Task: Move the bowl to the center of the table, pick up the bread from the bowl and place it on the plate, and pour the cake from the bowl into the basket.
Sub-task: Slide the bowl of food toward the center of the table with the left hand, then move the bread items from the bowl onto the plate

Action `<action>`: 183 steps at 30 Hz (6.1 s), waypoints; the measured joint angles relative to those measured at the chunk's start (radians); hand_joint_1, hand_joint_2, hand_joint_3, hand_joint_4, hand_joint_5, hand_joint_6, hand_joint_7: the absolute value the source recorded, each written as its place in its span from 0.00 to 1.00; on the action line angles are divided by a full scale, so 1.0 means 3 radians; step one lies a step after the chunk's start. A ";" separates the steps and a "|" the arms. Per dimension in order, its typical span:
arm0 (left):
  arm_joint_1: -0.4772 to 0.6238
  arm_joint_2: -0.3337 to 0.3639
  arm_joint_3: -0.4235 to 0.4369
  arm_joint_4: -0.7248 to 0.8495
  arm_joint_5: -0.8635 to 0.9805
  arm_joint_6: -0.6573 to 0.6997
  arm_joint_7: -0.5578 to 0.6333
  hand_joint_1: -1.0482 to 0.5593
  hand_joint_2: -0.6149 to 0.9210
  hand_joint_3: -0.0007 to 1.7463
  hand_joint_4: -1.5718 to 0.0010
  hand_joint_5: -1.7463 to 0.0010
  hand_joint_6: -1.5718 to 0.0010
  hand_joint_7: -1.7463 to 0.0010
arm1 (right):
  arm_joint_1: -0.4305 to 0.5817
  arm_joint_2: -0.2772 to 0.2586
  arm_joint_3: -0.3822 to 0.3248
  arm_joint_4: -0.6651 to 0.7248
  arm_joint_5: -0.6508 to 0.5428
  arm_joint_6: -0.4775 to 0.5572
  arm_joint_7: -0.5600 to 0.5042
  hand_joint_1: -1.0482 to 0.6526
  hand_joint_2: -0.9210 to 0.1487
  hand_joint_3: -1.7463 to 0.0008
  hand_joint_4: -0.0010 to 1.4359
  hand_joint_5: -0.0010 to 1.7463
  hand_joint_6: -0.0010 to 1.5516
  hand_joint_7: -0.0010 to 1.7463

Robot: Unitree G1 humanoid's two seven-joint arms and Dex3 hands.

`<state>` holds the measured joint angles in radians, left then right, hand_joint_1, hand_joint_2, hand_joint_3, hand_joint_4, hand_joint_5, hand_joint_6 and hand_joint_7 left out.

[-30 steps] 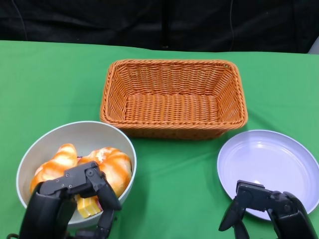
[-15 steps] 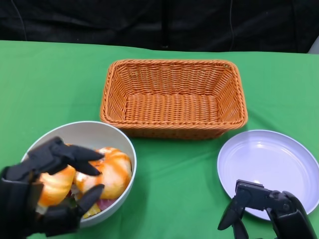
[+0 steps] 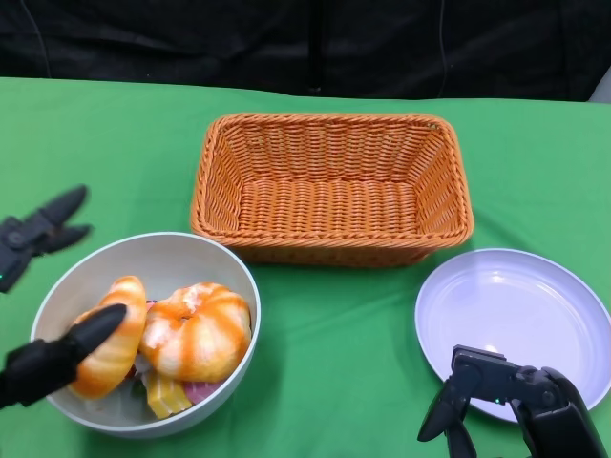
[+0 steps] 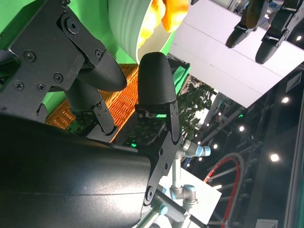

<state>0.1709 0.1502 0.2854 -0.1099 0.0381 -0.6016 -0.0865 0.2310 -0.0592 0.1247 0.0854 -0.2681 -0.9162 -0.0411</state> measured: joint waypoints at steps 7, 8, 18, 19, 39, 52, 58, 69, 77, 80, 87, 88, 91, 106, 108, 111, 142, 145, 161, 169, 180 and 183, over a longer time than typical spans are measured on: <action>-0.0119 0.0159 0.0118 0.0221 0.0389 0.0166 0.0240 0.26 1.00 0.24 1.00 0.62 0.80 0.99 | 0.0005 -0.0004 0.0002 -0.0025 0.0011 0.0007 0.0004 0.57 0.71 0.00 0.58 0.97 0.55 0.76; -0.0127 0.0172 0.0118 0.0229 0.0449 0.0228 0.0273 0.26 1.00 0.24 1.00 0.62 0.80 0.99 | 0.0006 -0.0004 0.0001 -0.0034 0.0011 0.0008 0.0004 0.57 0.71 0.00 0.58 0.97 0.55 0.76; -0.0231 0.0215 0.0018 0.0173 0.0479 0.1427 0.0214 0.30 1.00 0.22 1.00 0.69 0.86 1.00 | 0.0019 -0.0005 0.0001 -0.0059 0.0008 0.0012 0.0004 0.57 0.71 0.00 0.58 0.97 0.55 0.76; -0.0252 0.0220 0.0009 0.0171 0.0438 0.1546 0.0188 0.30 1.00 0.23 1.00 0.68 0.86 1.00 | 0.0021 -0.0005 0.0001 -0.0062 0.0006 0.0012 0.0004 0.57 0.71 0.00 0.58 0.97 0.55 0.76; -0.0723 0.0434 0.0129 0.0156 -0.0936 0.4150 -0.0652 0.20 1.00 0.24 1.00 0.95 1.00 1.00 | 0.0055 -0.0006 -0.0004 -0.0112 0.0011 0.0017 0.0005 0.57 0.70 0.00 0.58 0.96 0.55 0.77; -0.0784 0.0463 0.0246 0.0001 -0.1650 0.4830 -0.0770 0.18 1.00 0.27 0.96 0.90 0.96 0.99 | 0.0069 -0.0011 -0.0008 -0.0199 0.0018 0.0065 0.0009 0.57 0.70 0.00 0.57 0.96 0.54 0.76; -0.0783 0.0425 0.0210 -0.0073 -0.1773 0.4888 -0.0771 0.17 1.00 0.26 0.98 0.88 0.95 0.99 | 0.0013 0.0002 -0.0009 -0.0347 0.0016 0.0291 0.0009 0.55 0.57 0.18 0.45 0.85 0.41 0.65; -0.0739 0.0394 0.0061 -0.0254 -0.1911 0.4976 -0.0765 0.17 1.00 0.28 1.00 0.86 0.96 1.00 | -0.0107 -0.0087 0.0126 -0.1105 -0.0217 0.1285 0.0357 0.39 0.16 0.80 0.22 0.76 0.20 0.49; -0.0709 0.0346 -0.0019 -0.0382 -0.1952 0.5110 -0.0698 0.19 1.00 0.28 1.00 0.85 0.96 0.99 | -0.0279 -0.0148 0.0271 -0.1230 -0.0617 0.1674 0.0421 0.33 0.03 0.96 0.12 0.71 0.14 0.40; -0.0709 0.0304 -0.0042 -0.0422 -0.1973 0.5179 -0.0661 0.19 1.00 0.28 1.00 0.84 0.95 0.99 | -0.0341 -0.0151 0.0357 -0.1246 -0.0709 0.1815 0.0454 0.31 0.01 0.97 0.08 0.69 0.11 0.39; -0.0709 0.0223 -0.0091 -0.0461 -0.1989 0.5277 -0.0637 0.19 1.00 0.27 1.00 0.85 0.96 1.00 | -0.0598 -0.0173 0.0583 -0.1251 -0.0981 0.2032 0.0529 0.29 0.00 0.98 0.03 0.69 0.07 0.42; -0.0710 0.0220 -0.0112 -0.0470 -0.1989 0.5280 -0.0632 0.19 1.00 0.27 1.00 0.85 0.95 0.99 | -0.0634 -0.0171 0.0612 -0.1235 -0.1021 0.2044 0.0524 0.29 0.00 0.98 0.03 0.70 0.07 0.42; -0.0711 0.0196 -0.0184 -0.0495 -0.1983 0.5291 -0.0625 0.18 1.00 0.27 1.00 0.84 0.95 0.99 | -0.0738 -0.0162 0.0701 -0.1135 -0.1126 0.2089 0.0509 0.28 0.00 0.99 0.01 0.70 0.06 0.45; -0.0702 0.0154 -0.0540 -0.0584 -0.1886 0.5198 -0.0601 0.21 1.00 0.32 1.00 0.85 0.96 0.99 | -0.1089 -0.0155 0.1005 -0.0647 -0.1571 0.2162 0.0274 0.28 0.04 1.00 0.00 0.66 0.03 0.46; -0.0691 0.0160 -0.0604 -0.0623 -0.1783 0.5146 -0.0549 0.21 1.00 0.33 1.00 0.82 0.94 0.99 | -0.1143 -0.0165 0.1052 -0.0568 -0.1634 0.2163 0.0257 0.28 0.03 1.00 0.00 0.65 0.04 0.45; -0.0655 0.0174 -0.0663 -0.0638 -0.1633 0.5049 -0.0493 0.19 1.00 0.30 0.99 0.74 0.91 0.99 | -0.1208 -0.0178 0.1089 -0.0459 -0.1712 0.2168 0.0202 0.28 0.04 1.00 0.01 0.63 0.05 0.42; -0.0351 0.0101 -0.0955 -0.0566 -0.0504 0.3786 -0.0177 0.17 1.00 0.45 1.00 0.60 0.84 0.98 | -0.1868 -0.0051 0.1675 0.0995 -0.2181 0.1917 -0.1278 0.53 0.40 0.43 0.73 0.97 0.54 0.85; -0.0338 0.0042 -0.0918 -0.0554 -0.0504 0.3692 -0.0134 0.18 1.00 0.46 1.00 0.59 0.83 0.97 | -0.1903 -0.0045 0.1669 0.1097 -0.2161 0.1758 -0.1544 0.53 0.58 0.24 0.74 1.00 0.53 0.98; -0.0317 0.0029 -0.0836 -0.0511 -0.0512 0.3639 -0.0136 0.18 1.00 0.44 1.00 0.58 0.83 0.98 | -0.1748 -0.0240 0.1313 0.0521 -0.1855 0.1521 -0.1634 0.50 0.64 0.12 0.73 1.00 0.51 1.00; -0.0310 0.0031 -0.0821 -0.0516 -0.0528 0.3642 -0.0139 0.18 1.00 0.43 1.00 0.59 0.83 0.98 | -0.1436 -0.0303 0.1052 -0.0023 -0.1416 0.1433 -0.1276 0.49 0.66 0.08 0.72 1.00 0.51 0.98; -0.0292 0.0041 -0.0793 -0.0548 -0.0535 0.3644 -0.0200 0.18 1.00 0.43 1.00 0.60 0.84 0.98 | -0.1004 -0.0391 0.0463 -0.0624 -0.0517 0.1512 -0.0542 0.55 0.73 0.03 0.69 1.00 0.52 0.93; -0.0293 0.0041 -0.0788 -0.0552 -0.0541 0.3646 -0.0207 0.18 1.00 0.42 1.00 0.60 0.83 0.98 | -0.0916 -0.0429 0.0306 -0.0690 -0.0391 0.1509 -0.0429 0.57 0.73 0.03 0.68 1.00 0.53 0.90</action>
<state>0.0831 0.1627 0.0491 -0.2754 -0.1243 0.4923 -0.1487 -0.0438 -0.1878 0.2166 -0.1217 -0.3855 -0.4634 -0.1698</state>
